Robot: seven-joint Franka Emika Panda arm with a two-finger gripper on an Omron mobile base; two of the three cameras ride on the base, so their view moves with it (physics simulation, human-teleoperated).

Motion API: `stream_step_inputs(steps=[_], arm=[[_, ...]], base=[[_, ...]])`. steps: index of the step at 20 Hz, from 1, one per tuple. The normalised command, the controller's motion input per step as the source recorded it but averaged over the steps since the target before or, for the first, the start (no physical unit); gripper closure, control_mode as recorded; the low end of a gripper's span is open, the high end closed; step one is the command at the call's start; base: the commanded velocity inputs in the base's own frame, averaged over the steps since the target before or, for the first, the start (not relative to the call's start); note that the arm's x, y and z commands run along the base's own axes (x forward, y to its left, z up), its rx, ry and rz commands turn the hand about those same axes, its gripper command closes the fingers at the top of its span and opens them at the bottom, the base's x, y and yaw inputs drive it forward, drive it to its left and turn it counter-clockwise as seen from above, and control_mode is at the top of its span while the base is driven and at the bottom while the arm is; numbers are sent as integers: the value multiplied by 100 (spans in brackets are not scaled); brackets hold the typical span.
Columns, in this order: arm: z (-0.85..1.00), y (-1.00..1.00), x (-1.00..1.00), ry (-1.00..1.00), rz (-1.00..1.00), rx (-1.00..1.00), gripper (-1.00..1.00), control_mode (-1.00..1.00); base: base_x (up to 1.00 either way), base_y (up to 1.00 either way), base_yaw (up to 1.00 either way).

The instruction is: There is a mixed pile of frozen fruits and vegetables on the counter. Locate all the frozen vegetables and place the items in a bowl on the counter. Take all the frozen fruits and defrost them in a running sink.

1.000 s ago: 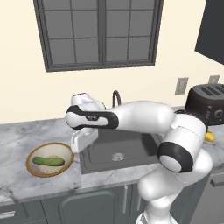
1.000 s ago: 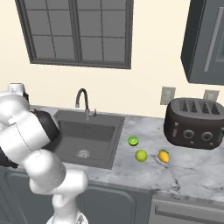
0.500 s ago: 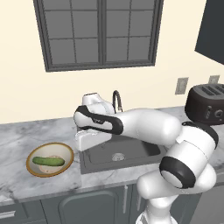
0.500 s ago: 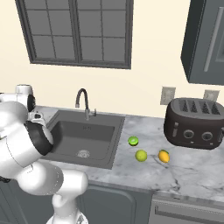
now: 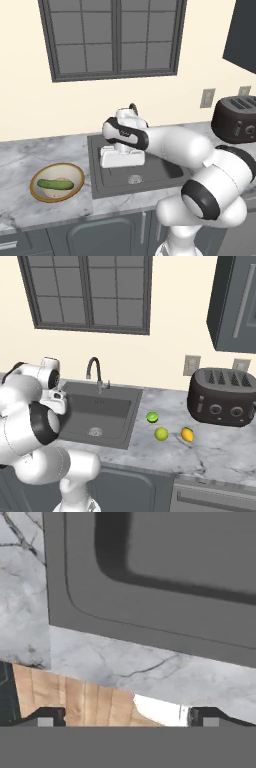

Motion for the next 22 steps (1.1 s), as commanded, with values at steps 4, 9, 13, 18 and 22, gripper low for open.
stream_step_inputs(steps=[4,9,13,18,22], arm=[[-26,-64,-3,9,-23,4,-100,-100],[-22,-65,-5,1,-19,15,-100,-100],[-1,-11,-1,0,-14,8,-100,-100],[31,-3,6,1,2,-9,-100,-100],[42,-19,32,0,1,-24,-100,-100]], base=[[0,0,0],[0,0,0],[0,0,0],[0,0,0],[0,0,0]])
